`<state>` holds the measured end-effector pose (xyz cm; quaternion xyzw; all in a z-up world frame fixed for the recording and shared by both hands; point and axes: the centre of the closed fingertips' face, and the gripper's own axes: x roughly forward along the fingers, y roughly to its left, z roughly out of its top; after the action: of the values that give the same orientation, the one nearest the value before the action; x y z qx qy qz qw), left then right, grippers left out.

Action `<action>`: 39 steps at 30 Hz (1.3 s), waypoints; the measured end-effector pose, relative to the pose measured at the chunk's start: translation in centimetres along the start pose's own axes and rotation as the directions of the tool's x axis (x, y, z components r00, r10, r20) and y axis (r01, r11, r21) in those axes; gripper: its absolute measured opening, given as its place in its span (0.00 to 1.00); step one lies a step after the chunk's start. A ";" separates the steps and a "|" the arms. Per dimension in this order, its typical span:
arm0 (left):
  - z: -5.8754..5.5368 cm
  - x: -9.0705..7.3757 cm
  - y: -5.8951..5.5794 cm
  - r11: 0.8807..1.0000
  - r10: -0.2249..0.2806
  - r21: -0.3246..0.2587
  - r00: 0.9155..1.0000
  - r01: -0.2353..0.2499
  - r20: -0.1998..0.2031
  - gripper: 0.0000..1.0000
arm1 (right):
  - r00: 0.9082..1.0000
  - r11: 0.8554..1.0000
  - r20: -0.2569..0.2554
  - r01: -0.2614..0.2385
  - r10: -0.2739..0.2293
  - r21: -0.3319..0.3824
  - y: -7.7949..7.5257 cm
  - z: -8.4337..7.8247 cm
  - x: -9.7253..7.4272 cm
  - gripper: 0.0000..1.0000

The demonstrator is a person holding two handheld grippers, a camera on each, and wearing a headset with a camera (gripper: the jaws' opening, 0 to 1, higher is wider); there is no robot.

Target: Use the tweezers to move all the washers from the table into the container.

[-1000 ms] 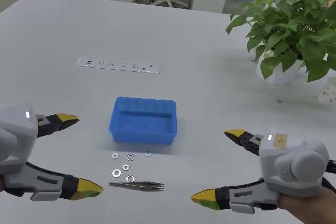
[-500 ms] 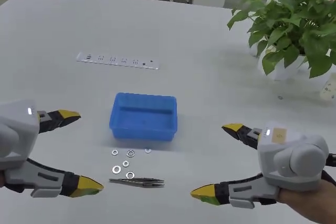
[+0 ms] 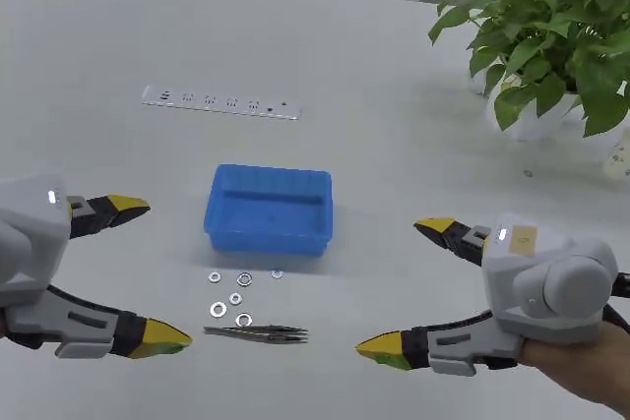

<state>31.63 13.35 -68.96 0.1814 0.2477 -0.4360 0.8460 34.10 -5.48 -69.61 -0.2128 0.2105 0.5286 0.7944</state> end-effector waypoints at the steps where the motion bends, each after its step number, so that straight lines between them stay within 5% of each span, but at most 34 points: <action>1: 0.0 0.0 0.0 1.000 -0.001 0.002 1.000 0.001 0.000 0.98 | 1.000 1.000 0.001 -0.001 0.001 -0.003 0.0 0.1 0.0 0.95; 15: -0.3 0.3 -0.1 0.999 -0.034 0.038 0.999 0.035 -0.013 0.87 | 0.999 0.998 -0.017 -0.037 0.037 -0.048 0.2 0.4 1.1 0.90; 22: -1.5 1.2 -0.8 0.996 -0.075 0.048 0.995 0.078 -0.063 0.80 | 0.995 0.992 -0.060 -0.080 0.074 -0.095 0.6 -0.3 2.2 0.87; 39: -3.5 3.6 -1.9 0.981 -0.163 0.087 0.978 0.175 -0.131 0.59 | 0.972 0.961 -0.160 -0.202 0.173 -0.189 1.7 -2.3 5.2 0.66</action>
<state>30.94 11.82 -74.08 0.2278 0.2923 -0.5059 0.7789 34.13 -2.30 -74.58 -0.3090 0.2305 0.6040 0.6975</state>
